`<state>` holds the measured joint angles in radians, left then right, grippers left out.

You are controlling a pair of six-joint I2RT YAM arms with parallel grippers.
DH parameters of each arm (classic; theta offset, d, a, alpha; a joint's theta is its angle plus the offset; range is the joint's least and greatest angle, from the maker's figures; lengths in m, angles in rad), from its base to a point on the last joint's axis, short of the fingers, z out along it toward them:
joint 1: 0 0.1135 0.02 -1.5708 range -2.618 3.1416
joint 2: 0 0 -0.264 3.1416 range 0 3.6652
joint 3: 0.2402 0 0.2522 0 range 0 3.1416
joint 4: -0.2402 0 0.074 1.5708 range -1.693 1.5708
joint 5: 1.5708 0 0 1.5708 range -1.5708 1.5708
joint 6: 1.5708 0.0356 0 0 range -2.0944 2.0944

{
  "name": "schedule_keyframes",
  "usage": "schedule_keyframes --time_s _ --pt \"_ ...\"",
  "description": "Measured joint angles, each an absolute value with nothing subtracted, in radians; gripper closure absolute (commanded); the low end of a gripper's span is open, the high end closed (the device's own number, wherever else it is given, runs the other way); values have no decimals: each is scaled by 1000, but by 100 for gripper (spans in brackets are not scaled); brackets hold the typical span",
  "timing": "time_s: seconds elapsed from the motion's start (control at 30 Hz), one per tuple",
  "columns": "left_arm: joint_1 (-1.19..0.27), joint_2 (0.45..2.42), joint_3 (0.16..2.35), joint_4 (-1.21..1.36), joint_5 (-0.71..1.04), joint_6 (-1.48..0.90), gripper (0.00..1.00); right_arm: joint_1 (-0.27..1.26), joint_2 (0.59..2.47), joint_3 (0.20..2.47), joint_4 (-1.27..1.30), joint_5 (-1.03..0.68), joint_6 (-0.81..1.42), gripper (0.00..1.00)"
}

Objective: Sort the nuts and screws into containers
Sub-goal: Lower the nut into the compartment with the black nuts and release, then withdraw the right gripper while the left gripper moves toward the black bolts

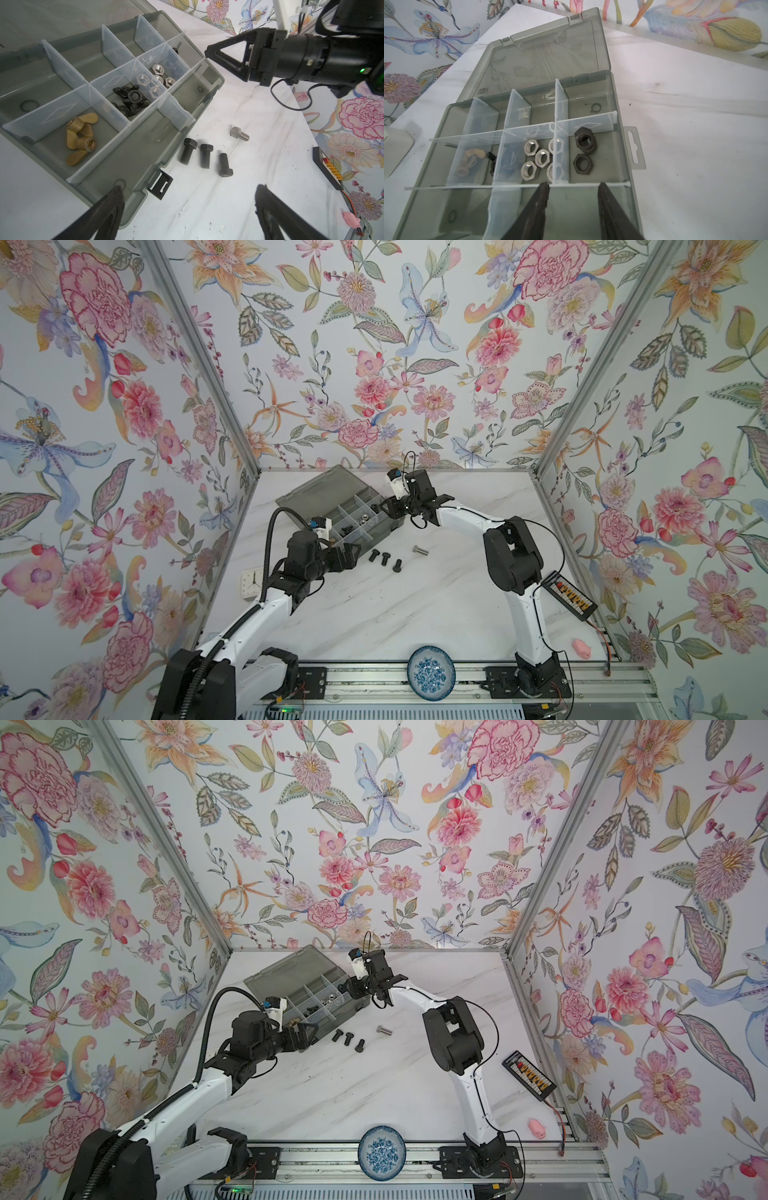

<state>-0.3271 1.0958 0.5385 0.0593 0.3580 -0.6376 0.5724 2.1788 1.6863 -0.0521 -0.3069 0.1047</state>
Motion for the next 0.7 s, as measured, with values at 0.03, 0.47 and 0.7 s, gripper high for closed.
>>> schedule_keyframes --time_s 0.03,0.47,0.7 --pt "-351 1100 540 54 345 -638 1 566 2137 1648 -41 -313 105 56" --pt "-632 1301 616 25 117 -672 1 514 1750 1222 8 -327 101 51" --pt "-700 1410 694 1 41 -679 2 472 1665 1063 44 -327 112 51"
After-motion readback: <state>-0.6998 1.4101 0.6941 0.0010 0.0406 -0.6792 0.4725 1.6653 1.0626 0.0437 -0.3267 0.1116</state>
